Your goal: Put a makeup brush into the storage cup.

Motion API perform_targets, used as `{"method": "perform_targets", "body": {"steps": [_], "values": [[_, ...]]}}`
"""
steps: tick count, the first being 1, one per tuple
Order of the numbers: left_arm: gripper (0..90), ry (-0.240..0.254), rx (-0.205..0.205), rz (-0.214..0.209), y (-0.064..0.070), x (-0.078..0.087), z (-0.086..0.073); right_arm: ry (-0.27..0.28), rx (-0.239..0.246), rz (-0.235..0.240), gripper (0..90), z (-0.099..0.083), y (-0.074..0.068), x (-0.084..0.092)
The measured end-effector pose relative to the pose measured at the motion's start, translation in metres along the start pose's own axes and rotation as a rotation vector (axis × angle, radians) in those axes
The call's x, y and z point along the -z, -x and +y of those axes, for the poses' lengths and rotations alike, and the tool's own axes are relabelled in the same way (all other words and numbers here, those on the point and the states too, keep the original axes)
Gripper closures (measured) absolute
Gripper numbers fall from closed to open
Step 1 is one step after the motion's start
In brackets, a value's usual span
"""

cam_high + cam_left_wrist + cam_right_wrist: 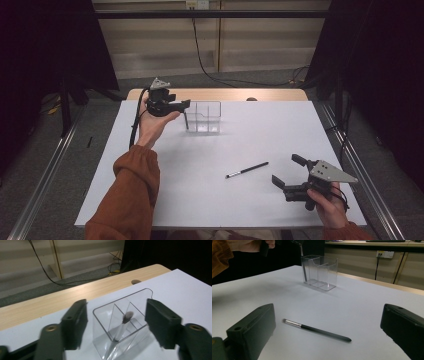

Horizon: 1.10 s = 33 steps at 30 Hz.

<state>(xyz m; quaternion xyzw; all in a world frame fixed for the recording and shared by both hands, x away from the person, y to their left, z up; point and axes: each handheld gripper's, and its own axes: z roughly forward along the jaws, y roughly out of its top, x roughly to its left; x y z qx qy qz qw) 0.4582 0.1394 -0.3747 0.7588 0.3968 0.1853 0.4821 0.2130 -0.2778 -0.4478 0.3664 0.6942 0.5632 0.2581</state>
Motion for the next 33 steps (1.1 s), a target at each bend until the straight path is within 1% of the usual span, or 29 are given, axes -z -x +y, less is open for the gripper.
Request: {"method": "perform_targets", "body": {"steps": [1, 2, 5, 8, 10, 12, 14, 16, 18, 19, 21, 24, 25, 28, 33], "values": [[28.3, 0.005, -0.006, 0.014, 0.001, 0.0, 0.0, 0.001, 0.0, 0.0, 0.0, 0.0, 0.0, 0.0], [24.5, 0.007, -0.01, 0.019, 0.001, 0.0, 0.0, 0.001, 0.001, 0.001, 0.0, 0.0, 0.0, 0.0], [18.2, 0.01, 0.002, 0.024, 0.002, 0.0, -0.001, 0.001, -0.001, 0.001, 0.0, 0.0, 0.0, 0.0], [12.8, 0.02, -0.009, 0.013, 0.006, 0.002, -0.003, 0.002, -0.001, 0.004, 0.0, 0.0, 0.0, 0.001], [8.8, 0.027, -0.001, 0.007, 0.006, 0.002, -0.004, 0.002, -0.001, 0.003, 0.0, 0.0, 0.0, 0.001], [6.5, 0.033, -0.001, 0.0, 0.005, 0.003, -0.006, 0.003, 0.0, 0.003, 0.0, 0.0, 0.0, 0.001], [4.5, 0.034, -0.005, 0.001, 0.004, 0.004, -0.008, 0.004, 0.001, 0.005, 0.0, 0.0, 0.0, 0.001], [4.0, 0.043, 0.01, -0.002, 0.003, 0.004, -0.009, 0.004, 0.001, 0.004, 0.0, 0.0, 0.0, 0.001], [3.8, 0.042, -0.001, 0.014, 0.002, 0.006, -0.011, 0.003, 0.0, 0.003, 0.0, 0.0, 0.0, 0.0], [3.8, 0.046, 0.006, 0.016, 0.002, 0.006, -0.012, 0.004, 0.0, 0.003, 0.0, 0.0, 0.0, 0.0], [3.7, 0.044, -0.001, 0.017, 0.001, 0.009, -0.014, 0.004, 0.001, 0.003, 0.0, 0.0, 0.0, 0.001], [3.6, 0.06, 0.008, 0.011, 0.0, 0.013, -0.017, 0.004, 0.001, 0.002, 0.0, 0.0, 0.0, 0.001], [3.5, 0.064, 0.016, -0.001, -0.001, 0.015, -0.018, 0.004, 0.001, 0.002, 0.0, 0.0, 0.0, 0.001], [3.3, 0.069, 0.015, -0.014, -0.002, 0.021, -0.022, 0.006, 0.002, 0.001, 0.0, 0.001, 0.0, 0.001], [3.2, 0.079, 0.012, 0.01, 0.0, 0.027, -0.028, 0.004, 0.003, 0.001, 0.0, 0.001, 0.0, 0.001]]}}
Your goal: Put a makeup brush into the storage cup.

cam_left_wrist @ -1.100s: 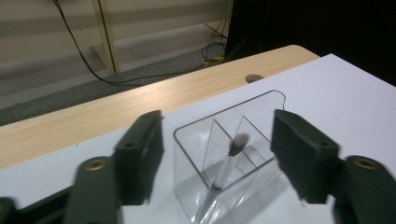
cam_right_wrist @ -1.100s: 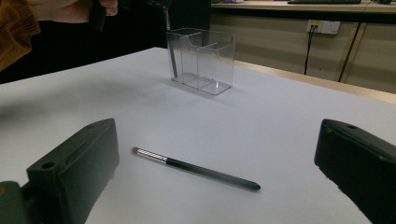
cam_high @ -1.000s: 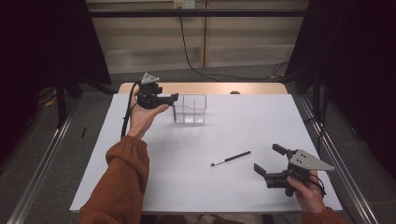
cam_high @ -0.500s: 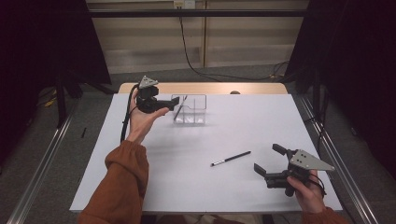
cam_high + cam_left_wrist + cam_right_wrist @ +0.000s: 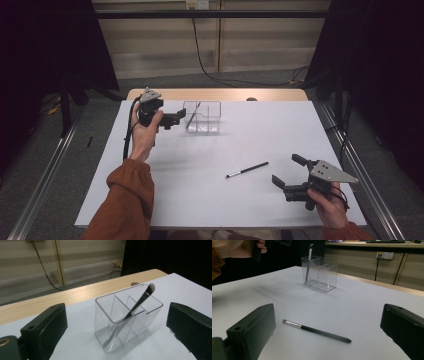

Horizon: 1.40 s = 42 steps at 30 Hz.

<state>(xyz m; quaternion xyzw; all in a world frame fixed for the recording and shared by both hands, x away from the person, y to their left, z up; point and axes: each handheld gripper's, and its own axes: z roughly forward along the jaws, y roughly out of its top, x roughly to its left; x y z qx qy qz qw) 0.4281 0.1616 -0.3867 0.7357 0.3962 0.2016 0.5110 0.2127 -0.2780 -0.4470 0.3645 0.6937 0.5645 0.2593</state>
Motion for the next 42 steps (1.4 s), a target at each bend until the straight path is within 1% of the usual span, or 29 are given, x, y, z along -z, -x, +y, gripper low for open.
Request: {"method": "perform_targets", "body": {"steps": [2, 4, 6, 7, 8, 10, 11, 13, 14, 17, 18, 19, 21, 23, 25, 27, 31, 33, 35, 37, 39, 42], "values": [[3.2, 0.014, -0.017, -0.007, 0.002, 0.003, -0.002, 0.002, -0.001, -0.002, 0.0, 0.0, 0.0, 0.0], [3.3, 0.026, -0.028, -0.003, 0.005, 0.005, -0.002, 0.0, 0.0, -0.002, 0.0, 0.0, 0.0, 0.0], [3.6, 0.038, -0.048, -0.006, 0.007, 0.01, -0.002, 0.001, 0.0, -0.002, 0.0, 0.0, 0.0, 0.0], [3.8, 0.041, -0.058, 0.0, 0.009, 0.013, -0.003, 0.001, 0.0, -0.003, 0.0, 0.0, 0.0, 0.0], [3.8, 0.05, -0.056, 0.004, 0.01, 0.014, -0.004, 0.001, 0.001, -0.002, 0.0, 0.0, -0.001, 0.0], [3.8, 0.064, -0.047, -0.007, 0.009, 0.018, -0.005, 0.001, 0.002, -0.002, 0.0, 0.0, -0.001, 0.0], [3.8, 0.067, -0.048, 0.0, 0.01, 0.02, -0.006, -0.001, 0.002, -0.002, 0.0, 0.0, -0.001, -0.001], [3.8, 0.076, -0.045, -0.004, 0.01, 0.024, -0.007, -0.001, 0.004, -0.001, 0.0, 0.0, -0.001, -0.001], [3.6, 0.077, -0.051, -0.007, 0.01, 0.025, -0.008, 0.0, 0.003, 0.0, 0.0, 0.0, -0.001, -0.001], [3.1, 0.085, -0.053, -0.02, 0.01, 0.029, -0.009, -0.001, 0.003, -0.001, 0.0, 0.0, -0.001, -0.001], [3.0, 0.083, -0.058, -0.017, 0.01, 0.031, -0.009, -0.001, 0.003, 0.0, 0.0, 0.0, -0.001, -0.001], [2.9, 0.085, -0.053, -0.019, 0.011, 0.033, -0.01, -0.001, 0.004, 0.0, 0.0, 0.0, -0.001, -0.001], [2.6, 0.083, -0.057, -0.021, 0.011, 0.037, -0.011, -0.002, 0.004, 0.004, 0.0, 0.0, -0.001, -0.001], [2.6, 0.079, -0.056, -0.03, 0.014, 0.04, -0.014, -0.002, 0.005, 0.005, 0.0, 0.0, -0.001, -0.001], [2.8, 0.072, -0.065, -0.042, 0.016, 0.043, -0.016, -0.002, 0.005, 0.004, 0.0, 0.0, -0.001, -0.001], [3.1, 0.082, -0.061, -0.037, 0.018, 0.046, -0.018, -0.002, 0.005, 0.004, 0.0, 0.0, -0.001, -0.001], [3.1, 0.087, -0.055, -0.056, 0.021, 0.053, -0.025, -0.001, 0.006, 0.004, 0.0, 0.0, -0.001, -0.001], [3.1, 0.082, -0.041, -0.048, 0.02, 0.055, -0.028, 0.0, 0.006, 0.005, 0.0, 0.0, -0.002, -0.001], [3.0, 0.085, -0.037, -0.044, 0.019, 0.058, -0.033, 0.001, 0.007, 0.005, 0.0, 0.0, -0.002, -0.001], [3.0, 0.089, -0.036, -0.041, 0.02, 0.062, -0.037, 0.001, 0.008, 0.004, 0.0, 0.0, -0.002, -0.001], [2.9, 0.1, -0.052, -0.034, 0.02, 0.067, -0.04, 0.0, 0.009, 0.006, 0.0, 0.0, -0.002, -0.001], [2.9, 0.118, -0.043, -0.035, 0.02, 0.072, -0.045, -0.002, 0.008, 0.006, 0.0, 0.0, -0.002, -0.002]]}}
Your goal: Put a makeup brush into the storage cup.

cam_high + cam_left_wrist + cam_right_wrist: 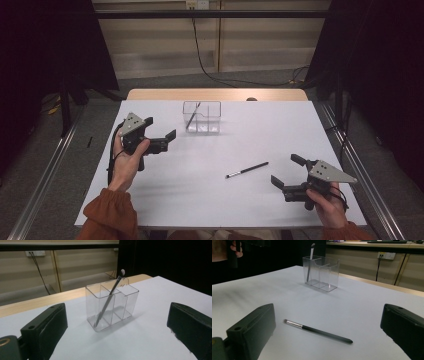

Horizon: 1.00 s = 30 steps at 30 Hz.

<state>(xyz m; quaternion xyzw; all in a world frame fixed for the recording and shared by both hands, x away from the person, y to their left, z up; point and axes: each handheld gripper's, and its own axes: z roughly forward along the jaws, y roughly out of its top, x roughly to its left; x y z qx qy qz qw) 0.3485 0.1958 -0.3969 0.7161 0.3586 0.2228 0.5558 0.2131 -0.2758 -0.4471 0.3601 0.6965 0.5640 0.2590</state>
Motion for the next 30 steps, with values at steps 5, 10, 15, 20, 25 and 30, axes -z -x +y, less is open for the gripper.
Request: {"method": "perform_targets", "body": {"steps": [5, 10, 15, 20, 25, 30], "values": [[2.6, 0.01, 0.001, -0.004, 0.004, 0.011, -0.009, 0.001, 0.0, -0.001, 0.0, 0.0, 0.0, 0.0], [2.4, 0.015, -0.017, 0.009, 0.008, 0.023, -0.017, -0.001, -0.002, 0.005, 0.0, 0.0, 0.0, 0.0], [2.7, 0.001, -0.029, 0.018, 0.013, 0.031, -0.023, -0.002, 0.003, 0.005, 0.0, 0.0, 0.0, -0.002], [2.6, 0.012, -0.022, 0.016, 0.014, 0.043, -0.031, 0.0, 0.003, 0.003, 0.0, 0.001, 0.0, -0.001], [2.4, 0.016, -0.008, 0.035, 0.017, 0.05, -0.037, -0.001, 0.004, 0.007, 0.0, 0.001, 0.0, -0.002], [2.4, 0.018, 0.002, 0.047, 0.02, 0.063, -0.044, -0.002, 0.008, 0.01, 0.0, 0.001, -0.001, -0.004]]}}
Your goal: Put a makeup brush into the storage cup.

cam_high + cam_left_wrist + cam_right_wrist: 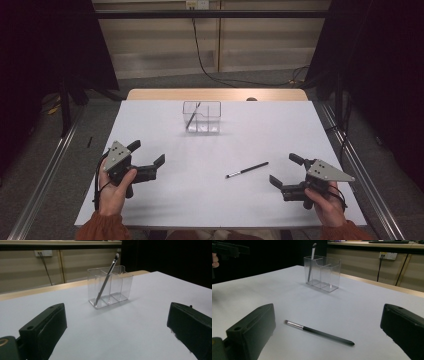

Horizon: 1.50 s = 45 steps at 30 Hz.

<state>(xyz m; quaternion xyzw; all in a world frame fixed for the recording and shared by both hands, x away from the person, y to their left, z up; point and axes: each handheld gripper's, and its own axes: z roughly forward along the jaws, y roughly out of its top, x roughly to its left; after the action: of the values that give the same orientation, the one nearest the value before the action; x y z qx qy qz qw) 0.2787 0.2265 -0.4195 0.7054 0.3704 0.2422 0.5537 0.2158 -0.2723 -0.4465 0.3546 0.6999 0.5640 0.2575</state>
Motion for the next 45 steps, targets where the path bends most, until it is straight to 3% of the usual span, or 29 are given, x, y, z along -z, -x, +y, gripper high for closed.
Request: {"method": "perform_targets", "body": {"steps": [7, 13, 17, 23, 29, 39, 45], "values": [[2.6, 0.016, 0.035, 0.022, -0.006, 0.018, -0.009, 0.002, -0.002, -0.003, 0.0, 0.001, -0.001, -0.001], [3.4, 0.016, 0.053, 0.039, -0.005, 0.024, -0.016, 0.005, -0.004, -0.004, 0.0, 0.001, 0.0, -0.001], [3.3, 0.022, 0.031, 0.036, -0.003, 0.029, -0.018, 0.005, -0.003, -0.001, 0.0, 0.001, 0.0, 0.001], [2.9, 0.029, 0.034, 0.037, 0.001, 0.034, -0.018, 0.013, -0.004, -0.002, 0.0, 0.002, -0.001, 0.003], [2.8, 0.008, -0.004, 0.002, 0.006, 0.031, -0.02, 0.013, -0.013, 0.003, 0.0, 0.002, -0.001, 0.003], [2.8, 0.001, 0.012, 0.003, 0.008, 0.032, -0.022, 0.029, -0.048, -0.012, 0.0, 0.008, -0.001, 0.001], [2.7, 0.004, -0.003, 0.016, 0.01, 0.036, -0.023, -0.002, -0.036, 0.03, 2.4, 0.017, 0.0, -0.008]]}}
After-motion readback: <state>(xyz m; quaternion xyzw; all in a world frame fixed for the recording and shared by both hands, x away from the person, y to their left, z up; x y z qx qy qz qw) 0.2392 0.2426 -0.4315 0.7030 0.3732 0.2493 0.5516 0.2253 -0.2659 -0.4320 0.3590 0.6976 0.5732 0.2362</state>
